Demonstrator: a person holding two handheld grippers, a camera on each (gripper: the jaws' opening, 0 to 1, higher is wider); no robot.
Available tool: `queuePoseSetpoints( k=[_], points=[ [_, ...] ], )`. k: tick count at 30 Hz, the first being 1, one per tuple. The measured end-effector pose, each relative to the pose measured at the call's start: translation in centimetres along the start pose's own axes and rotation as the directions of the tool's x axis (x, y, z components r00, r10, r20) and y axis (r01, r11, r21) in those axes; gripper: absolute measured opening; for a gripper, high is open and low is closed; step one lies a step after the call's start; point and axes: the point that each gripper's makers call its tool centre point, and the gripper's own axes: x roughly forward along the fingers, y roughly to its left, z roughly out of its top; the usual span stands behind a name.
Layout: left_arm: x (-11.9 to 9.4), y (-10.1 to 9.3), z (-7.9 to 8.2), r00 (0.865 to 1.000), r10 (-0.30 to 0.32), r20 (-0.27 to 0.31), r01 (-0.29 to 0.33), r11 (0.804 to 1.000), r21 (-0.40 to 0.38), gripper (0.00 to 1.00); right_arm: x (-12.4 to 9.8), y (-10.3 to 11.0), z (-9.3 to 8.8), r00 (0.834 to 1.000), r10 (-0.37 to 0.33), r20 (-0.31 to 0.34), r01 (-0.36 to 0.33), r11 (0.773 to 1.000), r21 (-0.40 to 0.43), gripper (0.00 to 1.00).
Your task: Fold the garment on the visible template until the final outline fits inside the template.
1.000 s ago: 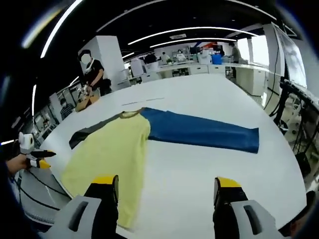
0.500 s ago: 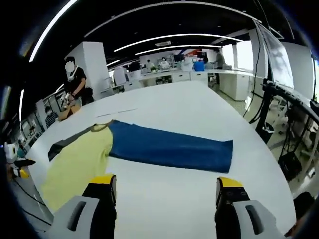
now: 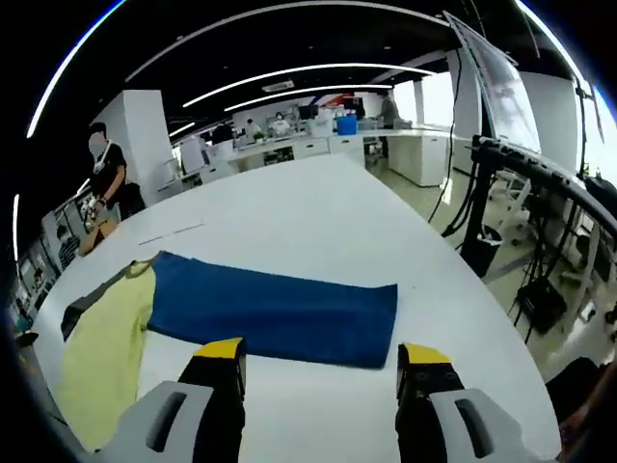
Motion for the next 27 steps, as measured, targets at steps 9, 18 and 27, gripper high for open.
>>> queuePoseSetpoints(
  k=[9,18,27],
  points=[
    [0.0,0.9,-0.4,1.000,0.017,-0.010,-0.017,1.000,0.005,0.99,1.7,-2.2,-0.3,0.997,-0.060,-0.038,0.059,0.998,-0.025,0.38],
    [0.0,0.5,0.0,1.000,0.010,0.003,-0.010,1.000,0.018,0.97,1.9,-2.7,-1.8,0.988,-0.122,-0.097,0.121,0.992,-0.016,0.22],
    [0.0,0.4,-0.2,1.000,0.009,-0.005,-0.009,1.000,0.015,0.96,2.0,-3.0,-2.5,0.976,-0.170,-0.133,0.167,0.985,-0.034,0.13]
  ],
)
